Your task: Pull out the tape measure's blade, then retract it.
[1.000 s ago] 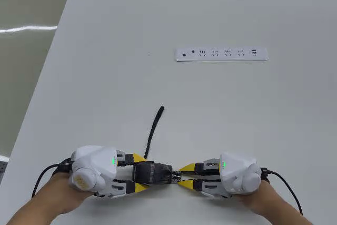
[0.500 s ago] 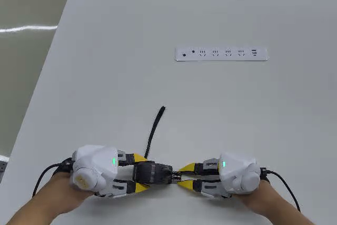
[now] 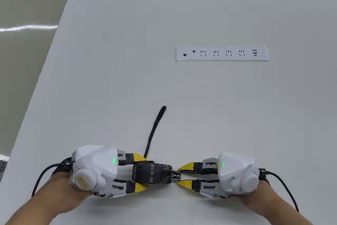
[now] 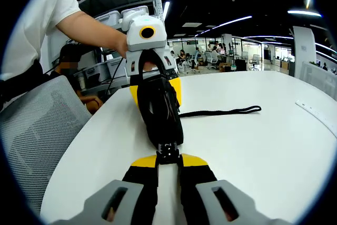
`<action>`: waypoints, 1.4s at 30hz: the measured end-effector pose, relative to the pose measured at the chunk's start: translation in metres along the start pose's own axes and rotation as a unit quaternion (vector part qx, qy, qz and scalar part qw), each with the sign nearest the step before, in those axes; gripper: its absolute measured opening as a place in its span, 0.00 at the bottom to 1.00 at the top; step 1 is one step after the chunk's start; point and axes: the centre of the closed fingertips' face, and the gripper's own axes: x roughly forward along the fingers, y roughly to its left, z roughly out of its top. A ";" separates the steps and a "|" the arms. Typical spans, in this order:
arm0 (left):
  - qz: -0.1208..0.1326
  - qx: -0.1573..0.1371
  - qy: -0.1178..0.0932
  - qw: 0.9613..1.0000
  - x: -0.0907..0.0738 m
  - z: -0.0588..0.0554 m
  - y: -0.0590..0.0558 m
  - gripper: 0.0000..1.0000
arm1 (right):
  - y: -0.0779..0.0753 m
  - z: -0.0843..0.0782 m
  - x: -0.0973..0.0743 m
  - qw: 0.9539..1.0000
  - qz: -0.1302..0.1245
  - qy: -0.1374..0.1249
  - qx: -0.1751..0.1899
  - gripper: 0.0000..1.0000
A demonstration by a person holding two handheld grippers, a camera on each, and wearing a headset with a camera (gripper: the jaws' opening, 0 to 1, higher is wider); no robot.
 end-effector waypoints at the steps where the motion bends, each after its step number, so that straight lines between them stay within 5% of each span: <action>1: 0.000 0.000 0.000 1.000 0.000 0.000 0.000 0.30 | 0.000 0.000 0.000 1.000 0.000 0.000 0.000 0.15; 42: -0.003 -0.006 0.001 1.000 0.002 -0.003 -0.003 0.32 | 0.000 0.000 0.010 0.999 -0.007 0.000 -0.035 0.14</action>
